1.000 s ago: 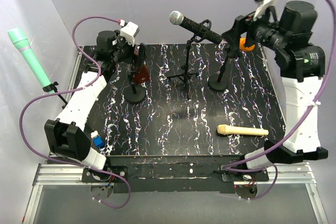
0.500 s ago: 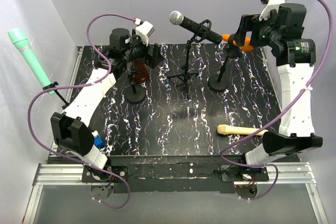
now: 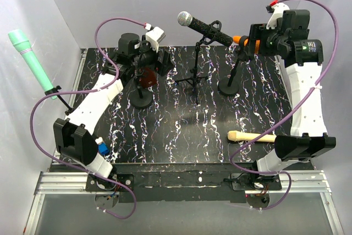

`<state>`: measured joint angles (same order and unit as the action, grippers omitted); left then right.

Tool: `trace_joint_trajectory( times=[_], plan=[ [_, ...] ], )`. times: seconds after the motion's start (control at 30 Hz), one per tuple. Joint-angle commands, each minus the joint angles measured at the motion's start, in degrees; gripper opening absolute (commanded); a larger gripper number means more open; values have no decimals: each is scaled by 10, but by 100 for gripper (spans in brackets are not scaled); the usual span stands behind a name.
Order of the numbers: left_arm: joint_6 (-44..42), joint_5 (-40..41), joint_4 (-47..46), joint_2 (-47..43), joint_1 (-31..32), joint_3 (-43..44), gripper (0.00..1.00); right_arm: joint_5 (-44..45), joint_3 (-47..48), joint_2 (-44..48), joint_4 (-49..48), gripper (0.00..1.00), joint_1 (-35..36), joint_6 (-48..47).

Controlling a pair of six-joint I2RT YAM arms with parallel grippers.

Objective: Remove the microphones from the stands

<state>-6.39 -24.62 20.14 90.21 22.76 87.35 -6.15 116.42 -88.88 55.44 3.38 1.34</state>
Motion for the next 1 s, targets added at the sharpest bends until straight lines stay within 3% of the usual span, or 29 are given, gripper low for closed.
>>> trace_joint_trajectory(
  times=[0.0,0.27,0.4,0.67,0.97],
  plan=[
    [-3,-1,4,-28,6,5,90,3,-4,13,-6,81,0,2],
    [2,-8,2,-10,9,13,89,30,-23,50,-24,56,-17,-12],
    [10,-18,-6,2,11,18,89,1,-23,71,-20,51,-28,-41],
    [30,-78,-32,16,18,26,88,-140,-76,148,-2,43,-52,-134],
    [6,-241,-108,22,32,39,92,-330,-178,240,5,35,-53,-242]
  ],
)
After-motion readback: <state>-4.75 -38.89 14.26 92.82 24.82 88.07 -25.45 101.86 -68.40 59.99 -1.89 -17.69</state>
